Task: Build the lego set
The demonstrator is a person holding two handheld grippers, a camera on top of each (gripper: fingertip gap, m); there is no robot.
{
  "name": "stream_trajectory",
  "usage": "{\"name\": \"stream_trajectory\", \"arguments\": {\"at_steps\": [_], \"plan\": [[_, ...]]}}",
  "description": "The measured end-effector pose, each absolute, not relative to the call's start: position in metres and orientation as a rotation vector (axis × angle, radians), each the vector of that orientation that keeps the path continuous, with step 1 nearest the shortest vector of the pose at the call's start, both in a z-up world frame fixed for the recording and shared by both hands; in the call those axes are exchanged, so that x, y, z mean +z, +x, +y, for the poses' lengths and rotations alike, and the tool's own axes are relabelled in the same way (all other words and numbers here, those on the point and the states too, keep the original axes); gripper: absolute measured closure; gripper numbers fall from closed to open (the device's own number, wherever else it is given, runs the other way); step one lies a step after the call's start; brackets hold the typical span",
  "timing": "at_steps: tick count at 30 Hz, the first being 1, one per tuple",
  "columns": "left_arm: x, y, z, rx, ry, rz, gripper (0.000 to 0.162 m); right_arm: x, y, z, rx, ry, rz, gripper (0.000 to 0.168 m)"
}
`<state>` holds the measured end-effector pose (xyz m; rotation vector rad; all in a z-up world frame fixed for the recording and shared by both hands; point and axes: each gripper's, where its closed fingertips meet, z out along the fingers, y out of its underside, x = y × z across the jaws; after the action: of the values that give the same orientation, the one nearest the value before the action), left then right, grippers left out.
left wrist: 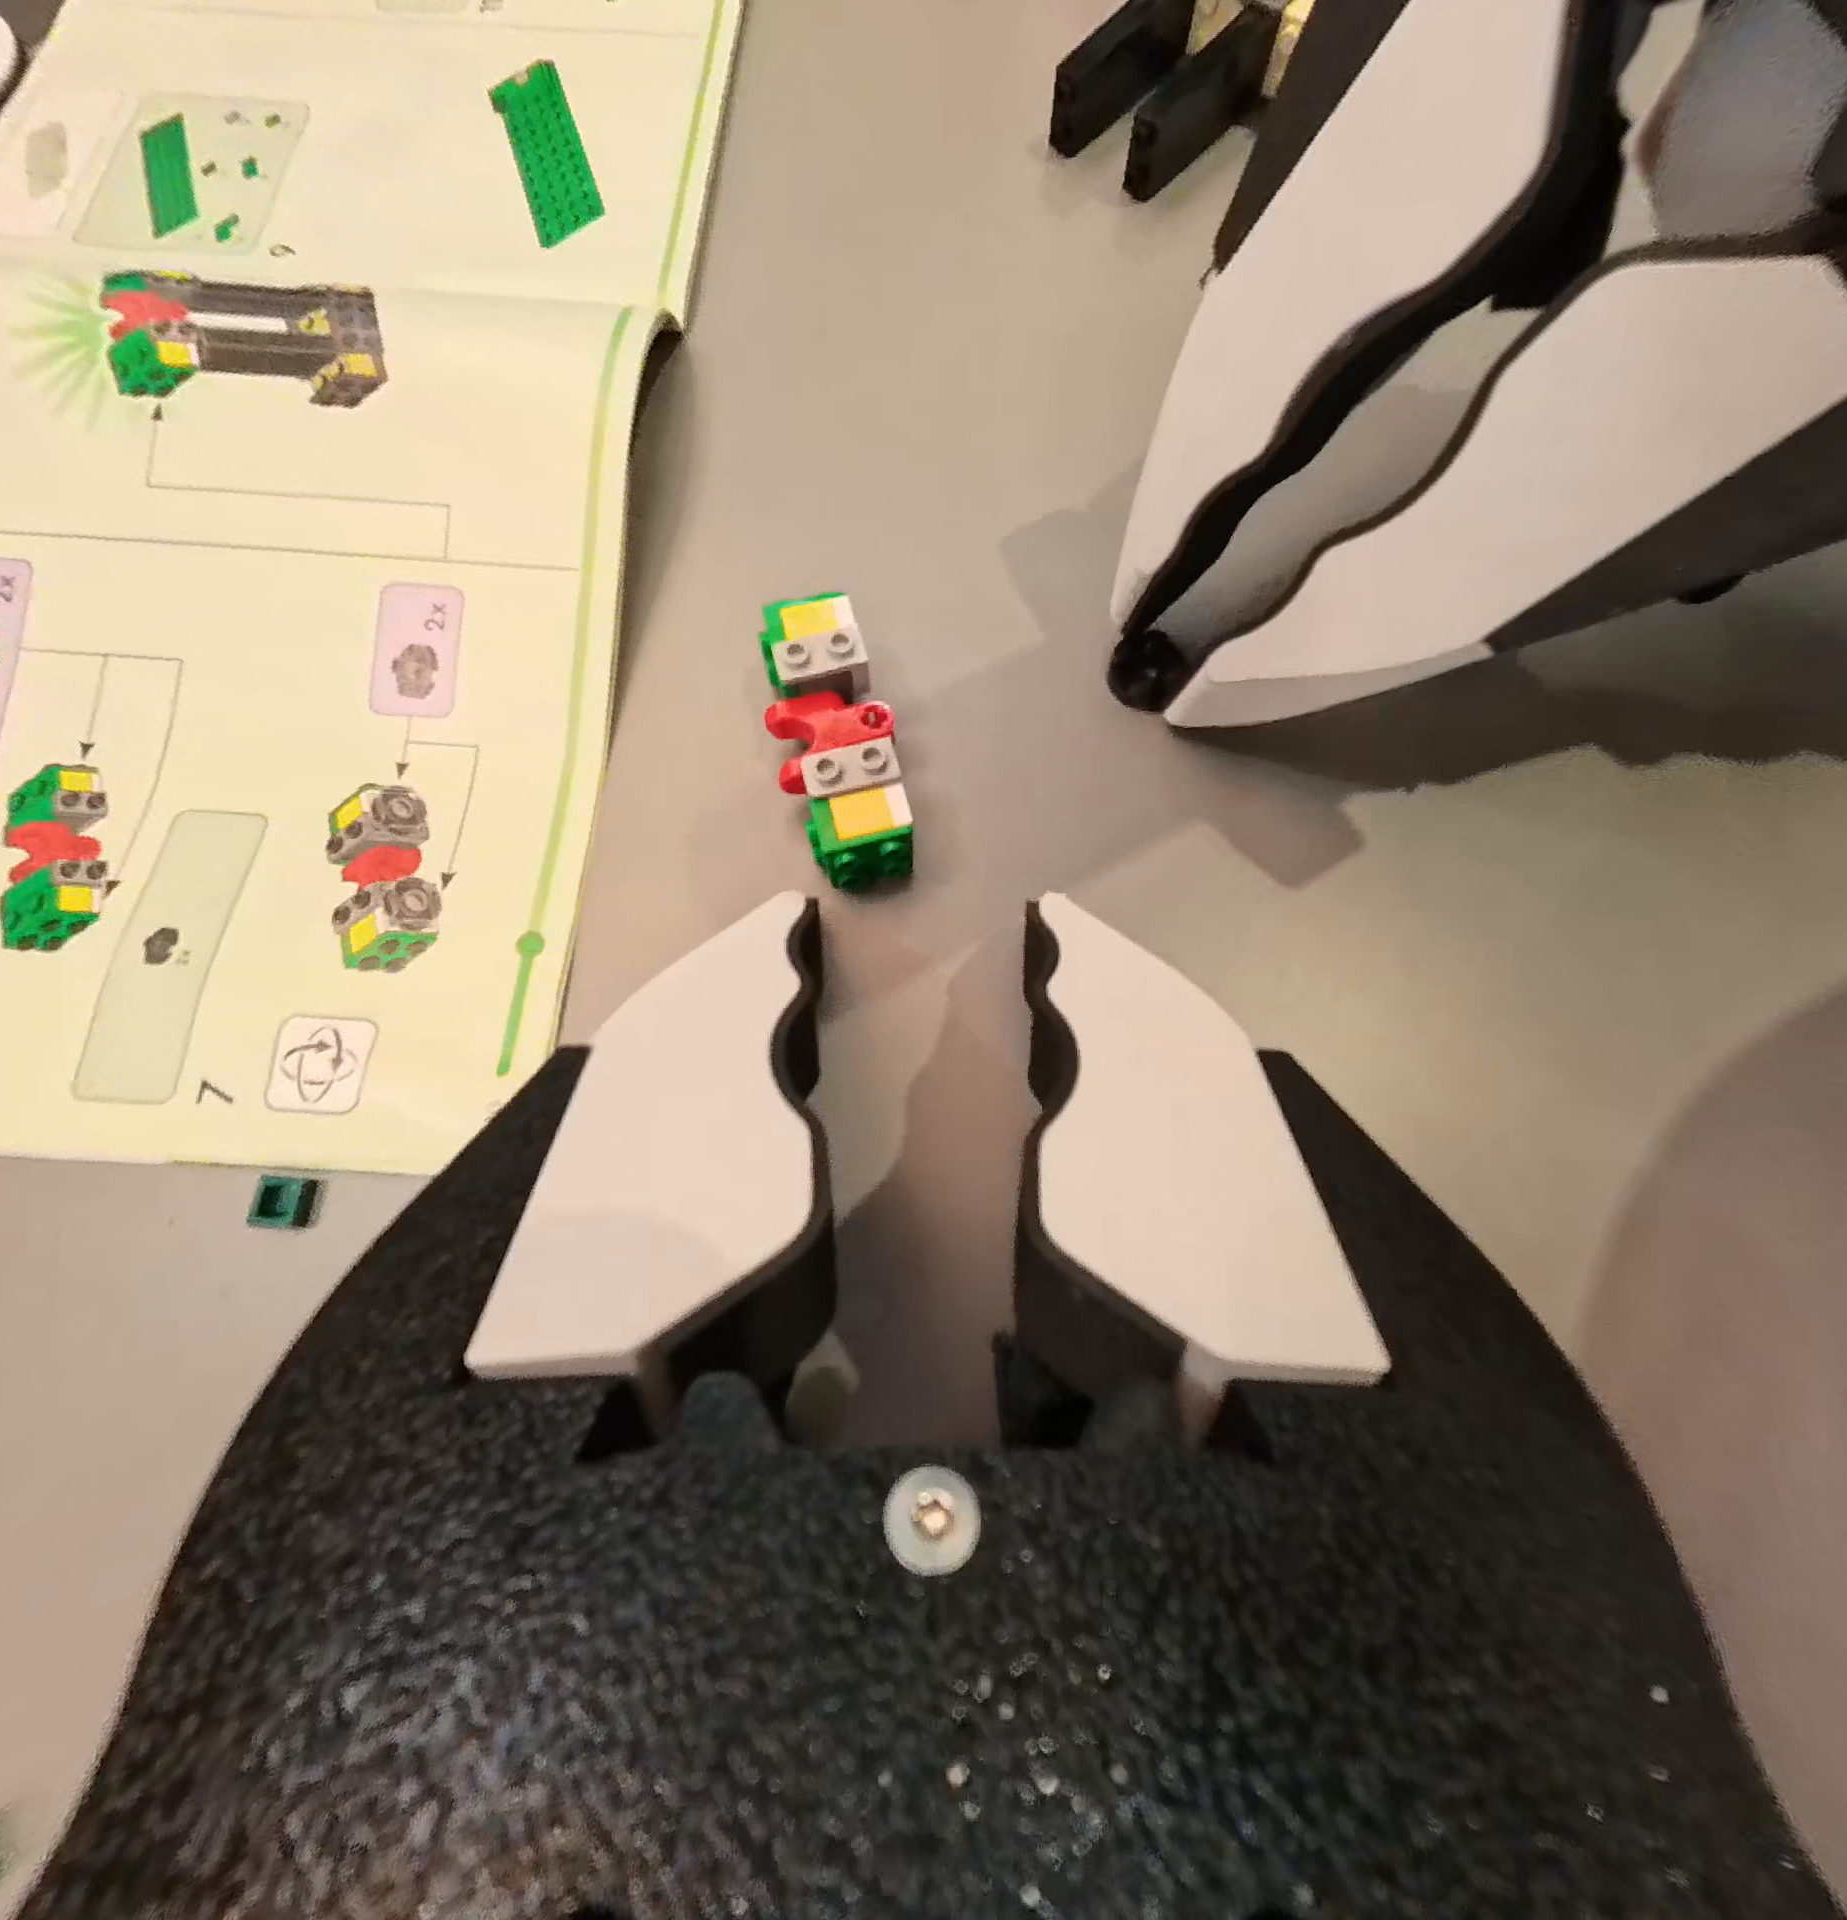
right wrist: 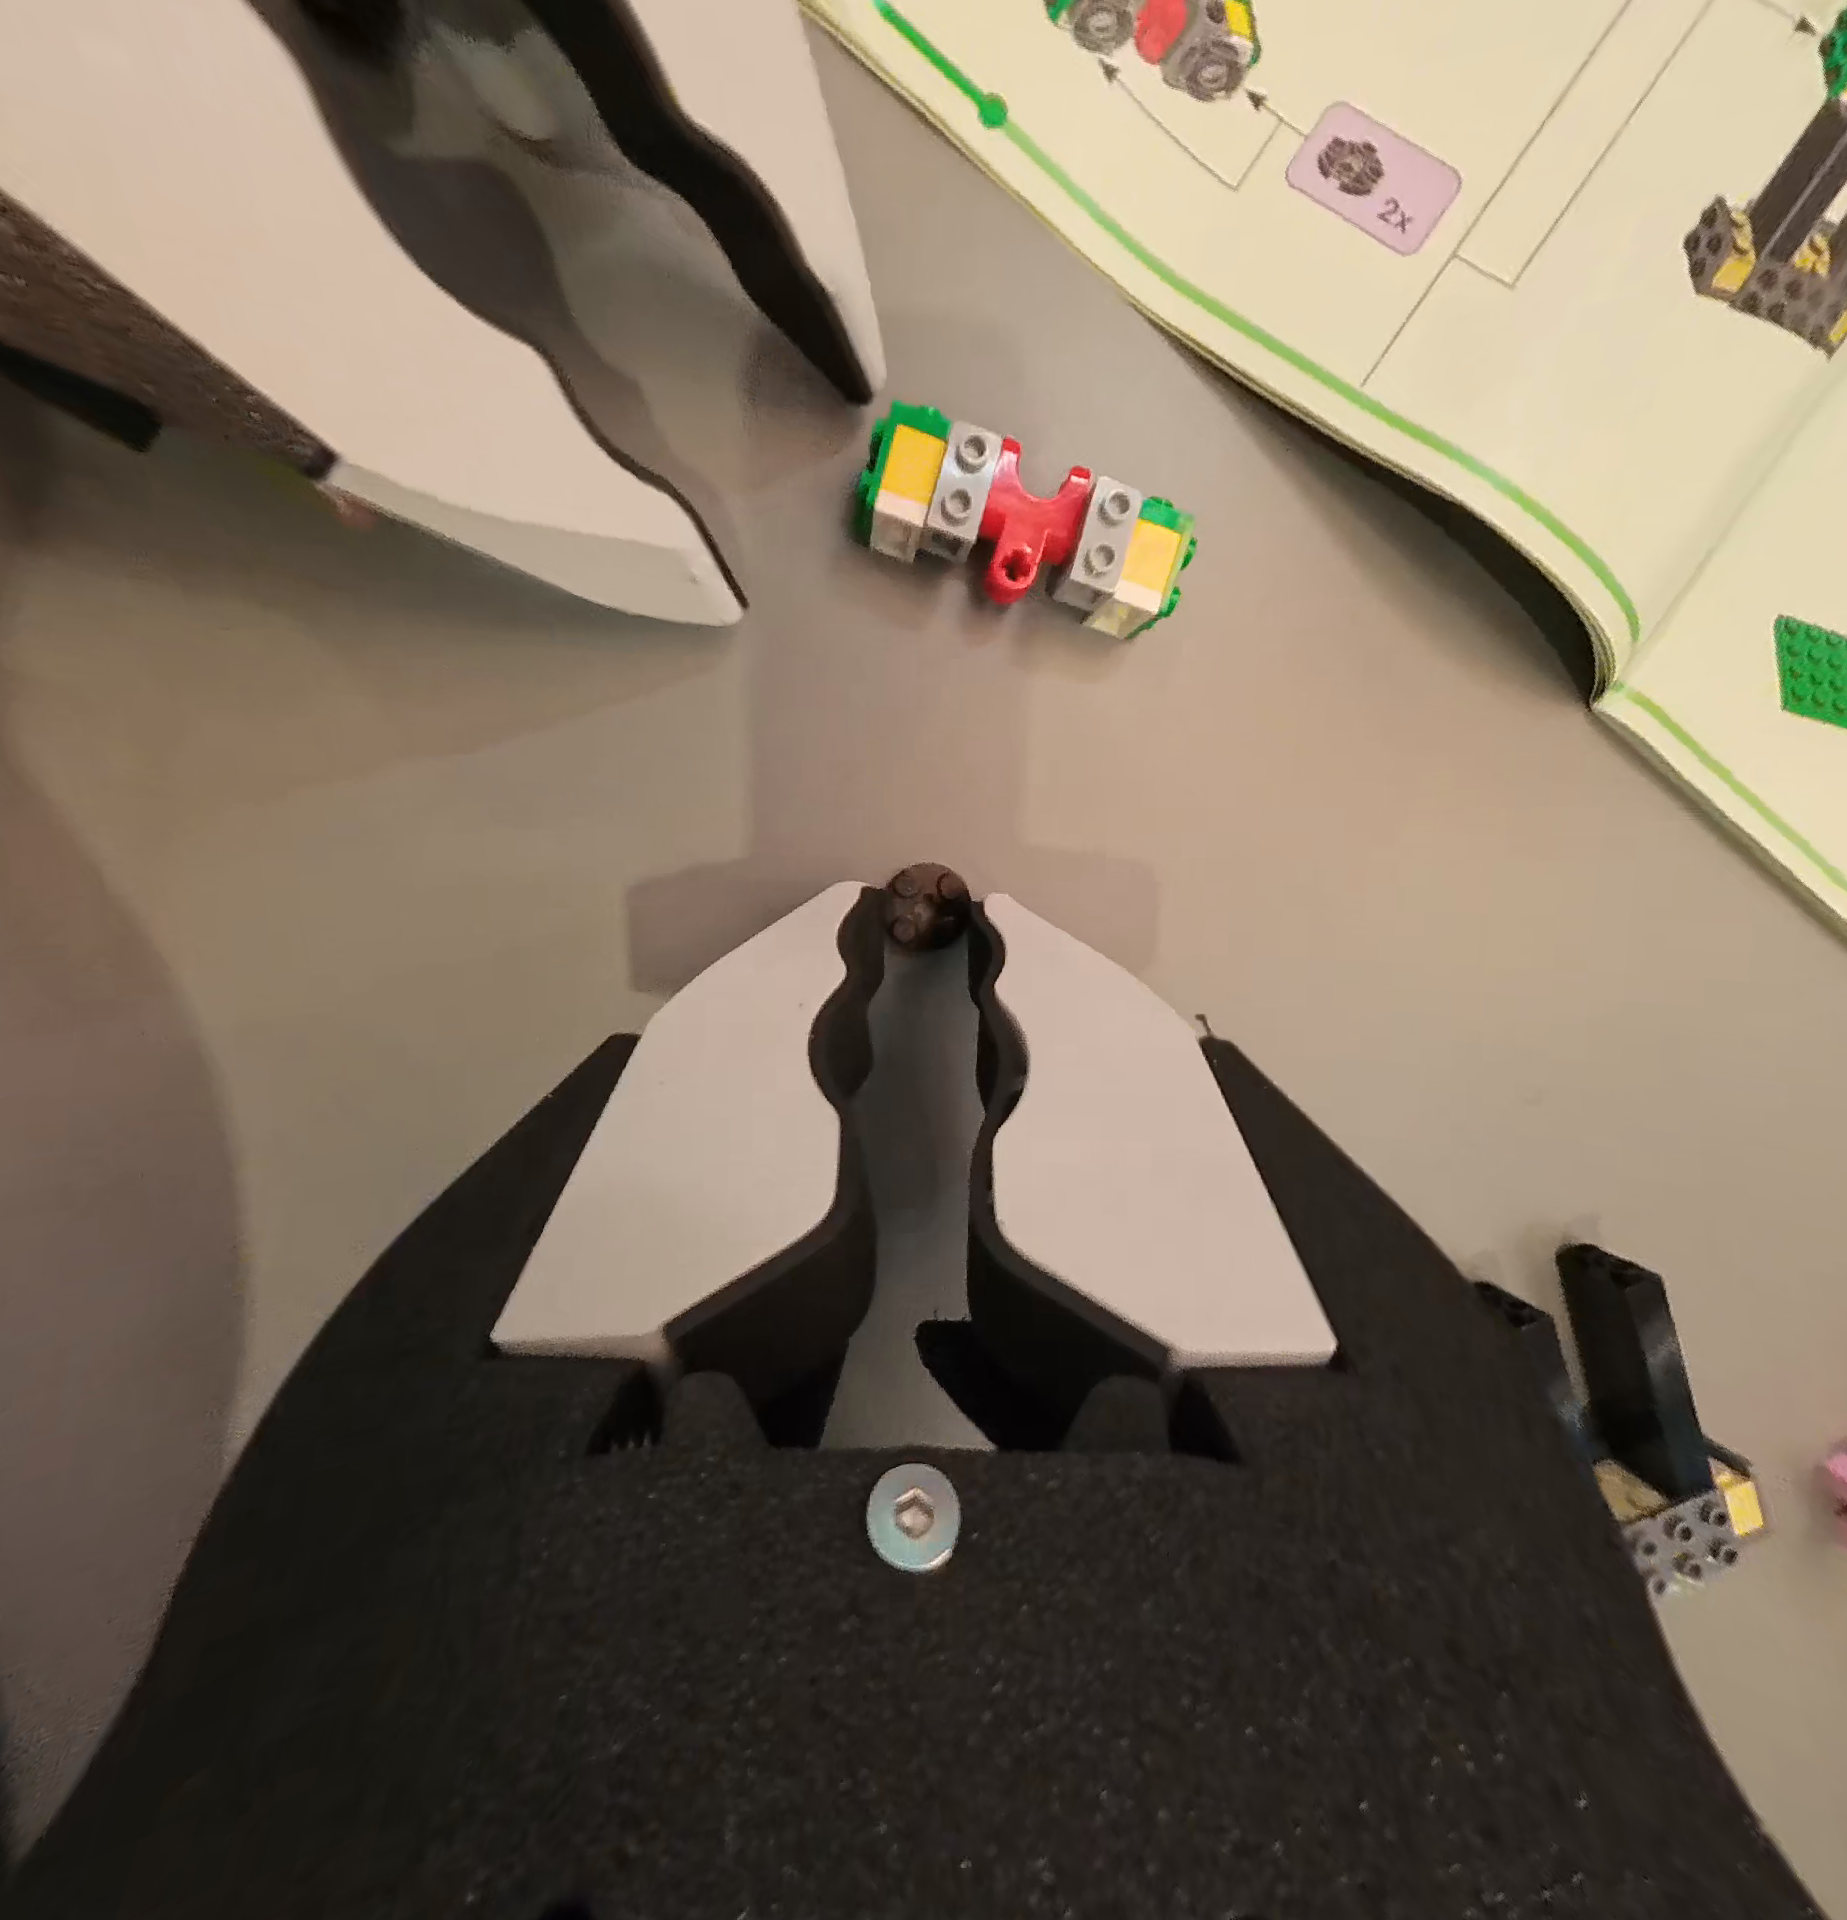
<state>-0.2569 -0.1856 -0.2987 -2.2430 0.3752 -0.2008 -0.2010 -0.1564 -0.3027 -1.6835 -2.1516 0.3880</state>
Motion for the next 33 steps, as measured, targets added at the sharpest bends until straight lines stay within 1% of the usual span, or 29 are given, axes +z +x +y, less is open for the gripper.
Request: {"name": "stream_trajectory", "arguments": {"at_steps": [8, 15, 18, 33], "plan": [[-0.301, -0.261, -0.174, -0.167, -2.262, 0.341, 0.133, -0.303, -0.201, -0.157, 0.513, -1.657, -2.191, 0.153], [-0.301, -0.261, -0.168, -0.160, -2.260, 0.354, 0.134, -0.303, -0.201, -0.158, 0.571, -1.623, -2.228, 0.153], [-0.301, -0.258, -0.167, -0.167, -2.256, 0.380, 0.142, -0.303, -0.201, -0.158, 0.577, -1.604, -2.255, 0.153], [-0.301, -0.256, -0.166, -0.155, -2.237, 0.460, 0.143, -0.304, -0.200, -0.159, 0.565, -1.483, -2.360, 0.153]]}}
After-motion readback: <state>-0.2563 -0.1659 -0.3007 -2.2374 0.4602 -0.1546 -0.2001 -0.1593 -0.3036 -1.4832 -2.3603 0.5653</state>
